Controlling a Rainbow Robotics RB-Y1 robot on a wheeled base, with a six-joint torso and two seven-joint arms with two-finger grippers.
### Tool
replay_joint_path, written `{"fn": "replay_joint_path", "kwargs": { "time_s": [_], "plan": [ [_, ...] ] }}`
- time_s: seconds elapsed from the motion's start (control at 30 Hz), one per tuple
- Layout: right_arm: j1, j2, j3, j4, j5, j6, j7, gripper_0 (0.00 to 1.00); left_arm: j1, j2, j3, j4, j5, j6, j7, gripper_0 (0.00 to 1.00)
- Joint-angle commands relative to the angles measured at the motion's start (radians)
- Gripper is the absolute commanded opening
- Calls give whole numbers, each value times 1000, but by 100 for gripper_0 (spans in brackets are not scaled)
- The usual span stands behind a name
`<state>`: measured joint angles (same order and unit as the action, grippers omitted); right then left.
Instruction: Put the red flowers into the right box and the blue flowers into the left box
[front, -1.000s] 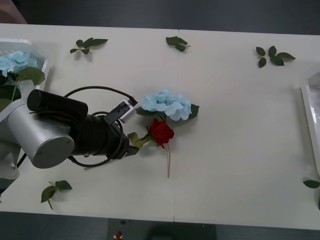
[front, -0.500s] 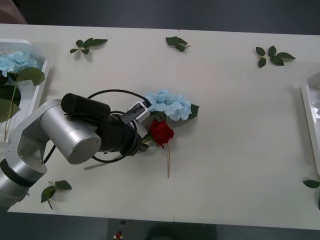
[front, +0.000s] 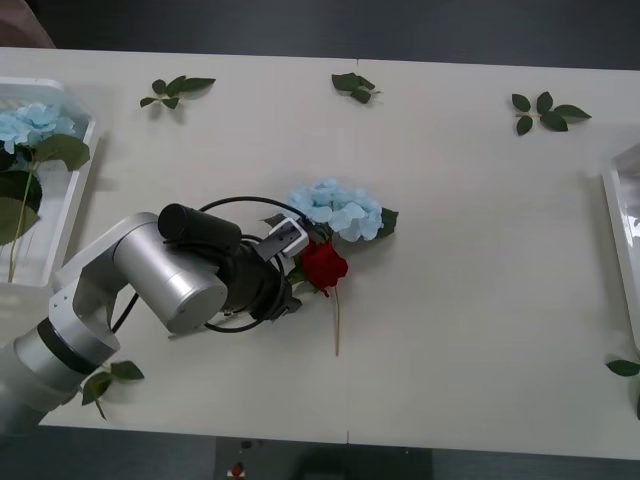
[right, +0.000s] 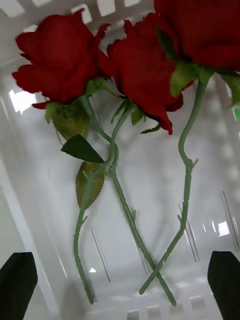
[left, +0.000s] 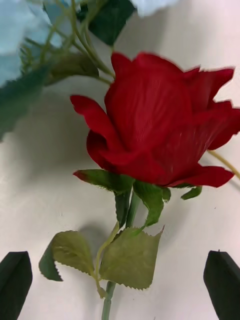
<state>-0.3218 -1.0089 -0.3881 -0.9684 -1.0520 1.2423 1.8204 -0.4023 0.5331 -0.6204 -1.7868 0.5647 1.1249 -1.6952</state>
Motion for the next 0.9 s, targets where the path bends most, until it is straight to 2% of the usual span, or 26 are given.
{"fn": "replay_joint_path", "kwargs": {
  "time_s": [0.03, 0.47, 0.7, 0.9],
  "plan": [
    [-11, -10, -18, -59, -19, 35, 45, 100, -35, 8, -25, 10, -28, -34, -32, 100],
    [-11, 47, -37, -219, 1, 190, 71, 100, -49, -12, -67, 55, -54, -73, -26, 100],
    [-11, 118, -113, -282, -43, 261, 241, 100, -49, -30, -81, 87, -74, -93, -21, 99],
    [-11, 141, -118, -328, -143, 310, 392, 100, -49, -39, -84, 104, -74, -93, -20, 96]
  ]
}}
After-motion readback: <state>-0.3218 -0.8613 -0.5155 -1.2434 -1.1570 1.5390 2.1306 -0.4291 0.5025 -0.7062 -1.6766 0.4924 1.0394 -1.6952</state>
